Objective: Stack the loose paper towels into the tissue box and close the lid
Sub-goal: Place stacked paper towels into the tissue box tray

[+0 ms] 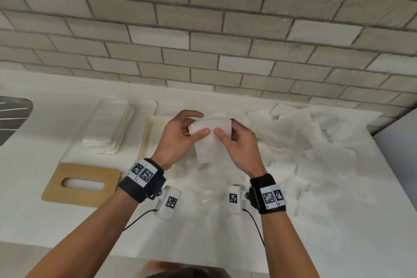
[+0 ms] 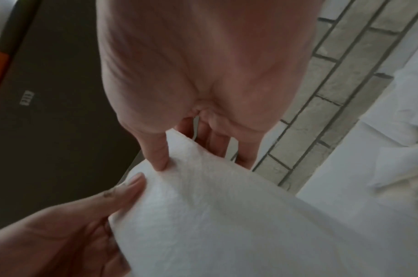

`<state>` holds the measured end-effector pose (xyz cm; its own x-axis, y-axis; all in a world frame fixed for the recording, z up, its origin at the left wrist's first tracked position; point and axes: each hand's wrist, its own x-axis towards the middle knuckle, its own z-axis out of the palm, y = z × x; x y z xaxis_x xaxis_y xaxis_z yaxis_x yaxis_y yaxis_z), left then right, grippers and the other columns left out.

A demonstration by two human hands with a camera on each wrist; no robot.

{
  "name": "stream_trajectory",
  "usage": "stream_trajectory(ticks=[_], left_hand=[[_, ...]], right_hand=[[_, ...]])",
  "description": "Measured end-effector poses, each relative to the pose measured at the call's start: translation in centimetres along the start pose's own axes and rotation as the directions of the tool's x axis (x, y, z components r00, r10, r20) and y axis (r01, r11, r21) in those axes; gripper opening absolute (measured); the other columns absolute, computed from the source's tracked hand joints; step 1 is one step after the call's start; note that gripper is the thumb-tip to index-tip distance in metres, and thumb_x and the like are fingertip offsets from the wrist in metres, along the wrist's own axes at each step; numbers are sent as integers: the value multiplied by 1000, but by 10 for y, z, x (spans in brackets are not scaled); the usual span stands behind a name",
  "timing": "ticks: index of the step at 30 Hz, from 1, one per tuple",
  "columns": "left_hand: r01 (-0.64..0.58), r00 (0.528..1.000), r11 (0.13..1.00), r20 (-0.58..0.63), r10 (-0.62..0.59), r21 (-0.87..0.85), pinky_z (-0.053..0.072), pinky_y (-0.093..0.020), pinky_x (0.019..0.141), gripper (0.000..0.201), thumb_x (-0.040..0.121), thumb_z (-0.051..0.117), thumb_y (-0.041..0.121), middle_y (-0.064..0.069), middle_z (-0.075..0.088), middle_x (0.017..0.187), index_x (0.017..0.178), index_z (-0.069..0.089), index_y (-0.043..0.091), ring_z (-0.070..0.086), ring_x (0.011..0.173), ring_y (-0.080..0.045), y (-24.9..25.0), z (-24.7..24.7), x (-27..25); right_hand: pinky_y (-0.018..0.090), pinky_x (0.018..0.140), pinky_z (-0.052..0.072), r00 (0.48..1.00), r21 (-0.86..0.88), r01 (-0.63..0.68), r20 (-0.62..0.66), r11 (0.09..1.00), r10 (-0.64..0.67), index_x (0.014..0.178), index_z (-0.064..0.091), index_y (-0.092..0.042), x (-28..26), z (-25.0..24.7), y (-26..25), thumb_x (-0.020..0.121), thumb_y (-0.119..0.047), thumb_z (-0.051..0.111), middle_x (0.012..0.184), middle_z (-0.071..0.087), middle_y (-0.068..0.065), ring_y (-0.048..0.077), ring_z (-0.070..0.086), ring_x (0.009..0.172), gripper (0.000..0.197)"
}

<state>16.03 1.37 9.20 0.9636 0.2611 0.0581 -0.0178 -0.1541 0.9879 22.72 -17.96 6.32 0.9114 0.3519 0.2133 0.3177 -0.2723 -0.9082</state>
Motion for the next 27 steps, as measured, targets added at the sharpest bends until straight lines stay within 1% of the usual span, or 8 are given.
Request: stream_trajectory(ticks=[4,10,14,18,20,23,25,27], left_hand=[[-50,999,997,-4,51,51,60,-28,82,21,93,84,19,6,79,103,112,74,19,75,94,-10,-1,-17,7],[-62,991,995,-122,52,-82,55,-31,77,14,103,70,16,5,75,109,112,72,26,69,102,-19,-1,-71,35],[-109,980,994,-170,103,-27,47,-22,81,28,105,60,6,15,62,103,123,68,27,54,100,-14,-7,-108,56],[-50,988,986,-138,73,161,47,-24,80,35,104,63,11,9,62,106,130,62,35,55,91,-14,-25,-140,79],[-24,984,946,-157,79,322,52,-27,90,36,102,66,11,1,66,121,132,60,30,64,102,-16,-42,-154,84],[-62,988,853,-87,125,519,55,-36,97,32,98,66,6,-1,62,122,126,65,22,63,105,-16,-71,-166,76],[-128,991,803,44,126,582,57,-39,95,23,97,65,3,0,67,111,113,71,19,67,98,-16,-88,-169,67],[-189,978,759,193,85,623,57,-42,95,17,98,65,5,0,71,105,105,74,17,69,97,-17,-102,-168,60]], right_hand=[[48,76,61,999,11,25,-33,1000,-24,122,60,-31,-1,18,-24,102,-43,72,92,76,-1,23,73,82,26],[46,93,64,995,279,-65,-61,958,85,154,23,-36,-27,81,-35,104,-20,73,118,78,9,23,78,106,72],[41,76,65,991,235,-51,-106,971,78,143,37,-43,-42,128,-39,106,-15,68,110,76,2,20,76,91,56],[19,69,60,990,91,-128,-43,988,133,119,67,-23,-26,166,-37,107,-10,63,107,72,0,8,69,81,18],[24,74,64,965,-5,-260,21,966,260,115,69,-21,-17,189,-26,108,-10,60,117,71,-2,10,74,91,16],[12,58,54,868,-97,-479,97,873,487,120,65,-13,-7,216,-8,110,-9,51,122,64,11,24,77,89,18],[15,62,56,826,-185,-531,108,827,554,123,63,-12,-3,225,-1,109,-10,49,126,61,15,29,75,93,19],[33,82,64,810,-267,-534,110,802,576,126,61,-12,-1,230,2,107,-11,49,129,58,15,32,74,100,22]])
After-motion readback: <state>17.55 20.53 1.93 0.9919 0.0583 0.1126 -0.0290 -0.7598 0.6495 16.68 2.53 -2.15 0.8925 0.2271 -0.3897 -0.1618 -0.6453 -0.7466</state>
